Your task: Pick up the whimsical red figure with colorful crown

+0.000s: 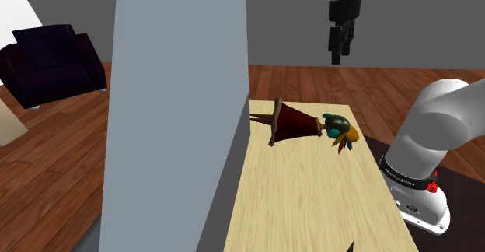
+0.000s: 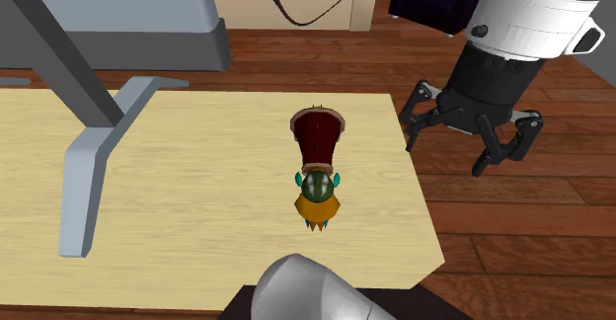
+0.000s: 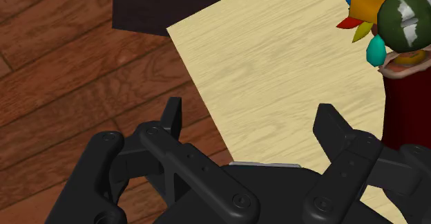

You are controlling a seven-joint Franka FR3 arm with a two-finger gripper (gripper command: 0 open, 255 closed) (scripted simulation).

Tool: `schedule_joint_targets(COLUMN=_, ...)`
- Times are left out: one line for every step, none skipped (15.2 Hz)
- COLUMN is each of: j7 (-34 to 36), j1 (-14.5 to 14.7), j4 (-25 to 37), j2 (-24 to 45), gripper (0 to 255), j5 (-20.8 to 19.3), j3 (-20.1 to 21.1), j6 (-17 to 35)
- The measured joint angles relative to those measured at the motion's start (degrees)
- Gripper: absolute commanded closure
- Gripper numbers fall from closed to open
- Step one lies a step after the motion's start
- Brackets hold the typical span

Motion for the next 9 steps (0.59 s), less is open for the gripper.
schedule_joint_targets(j7=0.0, j1=0.0, j4=0.0, j2=0.0, gripper=0, j5=0.0, j3=0.0, j6=0.0)
schedule_joint_targets(j7=-0.2, j1=0.3, j4=-0.4, j2=-0.1, gripper=0, j5=0.3, j3=0.2, j6=0.4)
schedule_joint_targets(j7=-0.2, j1=1.0, j4=-1.3, j2=-0.5, gripper=0, j5=0.9, j3=0.8, j6=1.1)
schedule_joint_targets(j7=0.1, j1=1.9, j4=-2.6, j2=-1.1, gripper=0, j5=1.9, j3=1.8, j6=2.1)
schedule_joint_targets(j7=-0.1, j1=2.7, j4=-3.2, j2=-1.3, gripper=0, j5=2.6, j3=2.4, j6=2.7)
schedule_joint_targets(j7=0.3, j1=3.7, j4=-3.9, j2=-1.3, gripper=0, j5=3.8, j3=3.6, j6=3.8)
schedule_joint_targets(j7=0.5, j1=4.8, j4=-5.3, j2=-1.9, gripper=0, j5=4.9, j3=4.6, j6=4.9)
schedule_joint_targets(j7=0.4, j1=5.8, j4=-6.3, j2=-2.6, gripper=0, j5=5.8, j3=5.4, j6=5.6)
schedule_joint_targets(j7=0.3, j1=6.7, j4=-7.3, j2=-2.7, gripper=0, j5=6.7, j3=6.2, j6=6.7)
